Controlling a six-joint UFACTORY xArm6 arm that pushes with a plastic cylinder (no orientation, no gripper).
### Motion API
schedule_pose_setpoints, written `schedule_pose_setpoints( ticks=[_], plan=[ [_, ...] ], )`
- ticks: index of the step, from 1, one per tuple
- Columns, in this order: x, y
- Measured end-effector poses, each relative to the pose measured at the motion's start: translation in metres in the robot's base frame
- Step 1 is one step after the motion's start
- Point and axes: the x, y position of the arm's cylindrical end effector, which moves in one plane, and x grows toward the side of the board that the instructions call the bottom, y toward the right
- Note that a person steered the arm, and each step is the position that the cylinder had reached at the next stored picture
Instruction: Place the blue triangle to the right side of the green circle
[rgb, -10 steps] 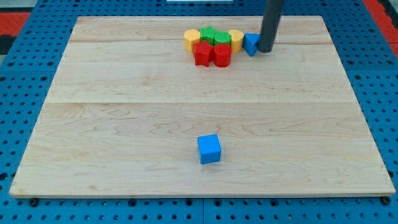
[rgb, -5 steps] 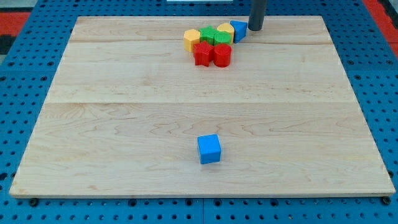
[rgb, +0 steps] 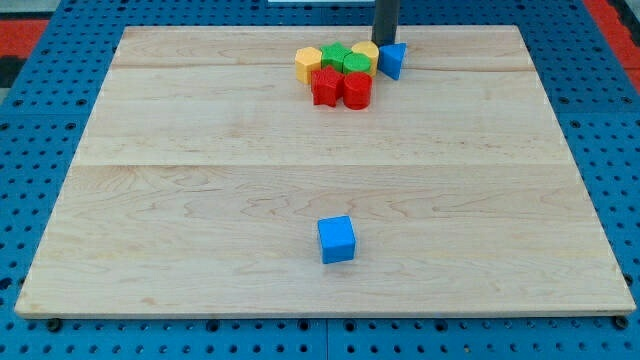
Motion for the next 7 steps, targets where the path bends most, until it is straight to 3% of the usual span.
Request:
schedule_pose_setpoints(
  ticks=[2,4,5,7],
  plan=[
    [-0.001,0.04],
    [0.031,0.021],
    [0.061,0.045],
    [0.168,0.078]
  ],
)
